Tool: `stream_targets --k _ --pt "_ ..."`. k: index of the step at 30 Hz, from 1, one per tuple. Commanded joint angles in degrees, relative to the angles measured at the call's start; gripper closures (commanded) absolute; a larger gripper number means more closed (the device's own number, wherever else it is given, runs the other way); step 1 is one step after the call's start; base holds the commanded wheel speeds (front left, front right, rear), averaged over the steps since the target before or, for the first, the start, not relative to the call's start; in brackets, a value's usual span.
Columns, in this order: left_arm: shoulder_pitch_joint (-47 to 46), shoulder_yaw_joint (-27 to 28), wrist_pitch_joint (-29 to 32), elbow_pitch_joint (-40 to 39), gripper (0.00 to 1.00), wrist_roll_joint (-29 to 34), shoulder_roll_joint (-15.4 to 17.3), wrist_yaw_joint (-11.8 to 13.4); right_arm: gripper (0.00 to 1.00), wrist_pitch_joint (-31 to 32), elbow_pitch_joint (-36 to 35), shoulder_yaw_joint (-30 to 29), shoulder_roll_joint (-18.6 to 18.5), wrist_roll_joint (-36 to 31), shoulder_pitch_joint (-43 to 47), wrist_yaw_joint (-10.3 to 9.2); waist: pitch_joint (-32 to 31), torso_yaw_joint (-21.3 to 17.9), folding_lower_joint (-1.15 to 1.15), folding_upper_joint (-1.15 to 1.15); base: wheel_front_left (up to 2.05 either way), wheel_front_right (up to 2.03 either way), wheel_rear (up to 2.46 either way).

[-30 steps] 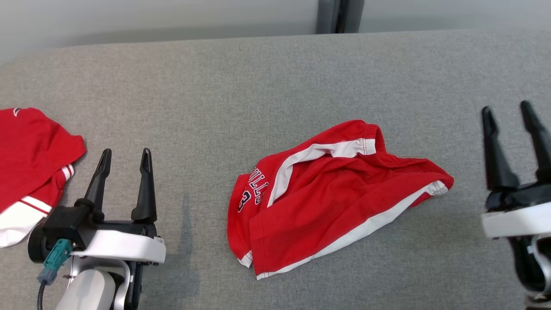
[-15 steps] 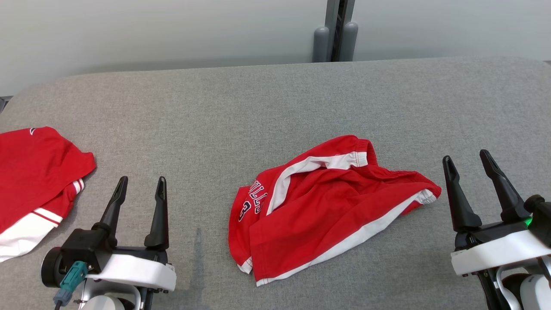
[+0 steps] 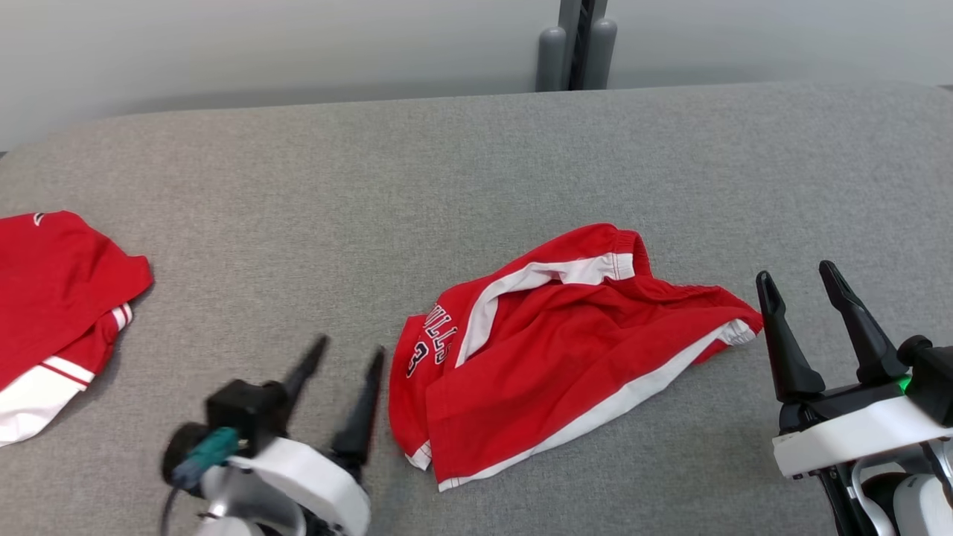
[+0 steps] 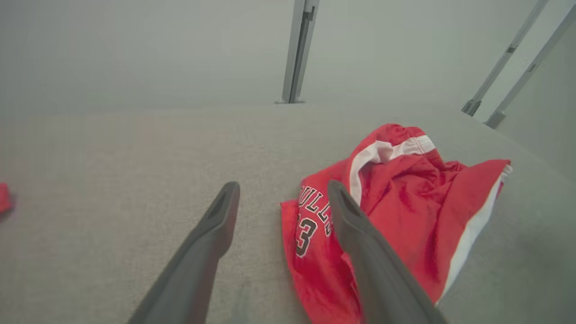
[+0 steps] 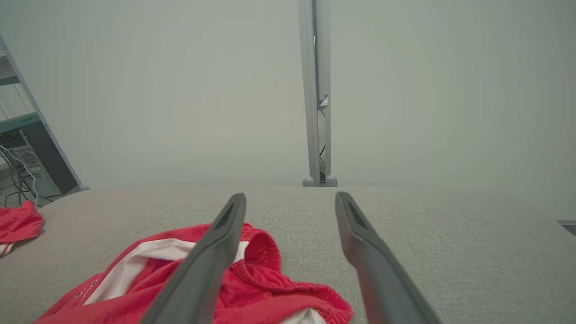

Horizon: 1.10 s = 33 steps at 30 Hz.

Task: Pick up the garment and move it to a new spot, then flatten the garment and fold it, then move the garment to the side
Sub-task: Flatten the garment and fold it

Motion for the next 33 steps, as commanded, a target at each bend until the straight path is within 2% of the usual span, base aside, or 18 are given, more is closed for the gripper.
stream_targets --k 1,6,13,14,15,16,22,26,33 --pt "-0.3 -0.9 1.5 0.2 0.0 -0.9 -0.1 -0.9 0.0 -0.2 0.1 -0.1 -0.1 0.3 -0.2 0.01 0.5 -0.4 0.0 0.0 0.0 0.0 0.0" --pt "0.8 -4.4 8.7 1.2 0.0 -4.2 -0.7 -3.4 0.0 -0.6 0.5 0.1 0.3 0.5 -0.7 0.01 2.1 -1.4 0.0 0.0 0.0 0.0 0.0" --pt "-0.3 -5.4 11.6 3.3 0.02 -6.2 -0.9 -4.6 0.0 -1.3 0.8 0.0 0.6 0.8 -1.4 0.01 4.0 -2.6 0.0 0.0 0.0 0.0 0.0" --pt "-0.7 -5.5 11.3 3.2 0.4 -6.0 -0.8 -4.9 0.0 -1.3 0.9 0.0 0.7 0.8 -1.4 0.01 4.1 -2.7 0.0 0.0 0.0 0.0 0.0" --pt "-0.9 -5.4 10.8 3.1 0.95 -6.0 -0.9 -5.0 0.0 -1.5 1.0 -0.1 0.7 0.8 -1.4 0.01 4.3 -2.8 0.0 0.0 0.0 0.0 0.0" --pt "-1.0 -5.4 10.7 3.0 1.0 -6.1 -1.0 -5.0 0.0 -1.6 1.0 -0.3 0.6 0.8 -1.5 0.01 4.4 -2.8 0.0 0.0 0.0 0.0 0.0" --pt "-1.9 -3.1 8.0 0.0 1.0 -6.8 -0.5 -5.1 0.0 -1.8 1.4 -1.2 0.9 1.0 -1.6 0.01 5.0 -2.7 0.0 0.0 0.0 0.0 0.0" --pt "-2.8 -0.4 6.8 -1.5 1.0 -7.3 0.5 -4.1 0.0 -1.8 1.6 -1.6 1.2 1.1 -2.1 0.01 5.6 -2.4 0.0 0.0 0.0 0.0 0.0" --pt "-7.6 4.1 5.6 1.5 1.0 -8.9 1.5 -3.5 0.0 -1.5 2.3 -2.7 1.9 1.4 -3.2 0.01 6.9 -3.3 0.0 0.0 0.0 0.0 0.0"
